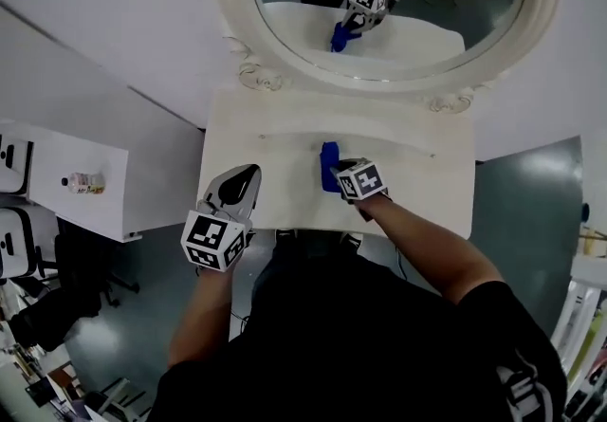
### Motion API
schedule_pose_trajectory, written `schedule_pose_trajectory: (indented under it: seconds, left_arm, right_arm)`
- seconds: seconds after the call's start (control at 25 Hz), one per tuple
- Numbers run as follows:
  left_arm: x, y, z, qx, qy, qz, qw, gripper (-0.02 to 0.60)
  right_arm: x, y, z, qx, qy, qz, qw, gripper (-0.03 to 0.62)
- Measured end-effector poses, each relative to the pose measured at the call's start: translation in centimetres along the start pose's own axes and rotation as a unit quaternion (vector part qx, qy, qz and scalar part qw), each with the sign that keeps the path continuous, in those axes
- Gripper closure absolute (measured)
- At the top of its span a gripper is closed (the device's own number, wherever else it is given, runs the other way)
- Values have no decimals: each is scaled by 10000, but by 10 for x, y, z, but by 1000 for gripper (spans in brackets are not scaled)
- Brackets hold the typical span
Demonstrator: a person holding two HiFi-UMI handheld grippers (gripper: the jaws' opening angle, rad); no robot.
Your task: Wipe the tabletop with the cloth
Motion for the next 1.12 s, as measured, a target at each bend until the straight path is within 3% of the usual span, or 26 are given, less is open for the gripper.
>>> schedule_pose_trajectory:
  seconds: [0.28, 0.64, 0.84, 1.12]
  left_arm:
    - [-68, 54, -27, -252, 39, 638, 9976, 571]
    - [-139, 109, -60, -473, 148, 1178, 9918, 571]
    - [-167, 138, -72, -561, 230, 1376, 9886, 571]
    - [-188, 171, -88, -602, 325, 1464, 9869, 571]
  right_arm:
    - [85, 126, 57, -457, 143, 850, 9952, 545]
    - [178, 248, 67, -604, 585, 1469, 9856, 546]
    - [219, 277, 70, -510, 760, 1492, 9846, 546]
    - [259, 279, 56, -470, 1126, 1132, 9860, 546]
Point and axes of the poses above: the fingertips, and each gripper's own axes: x forward along the fingers, y to its left, z out of its top, the point moved 4 cm from there along -x, backward along the fingers, and after that the axes turned 5 degrees about z, right-handed, at the moved point
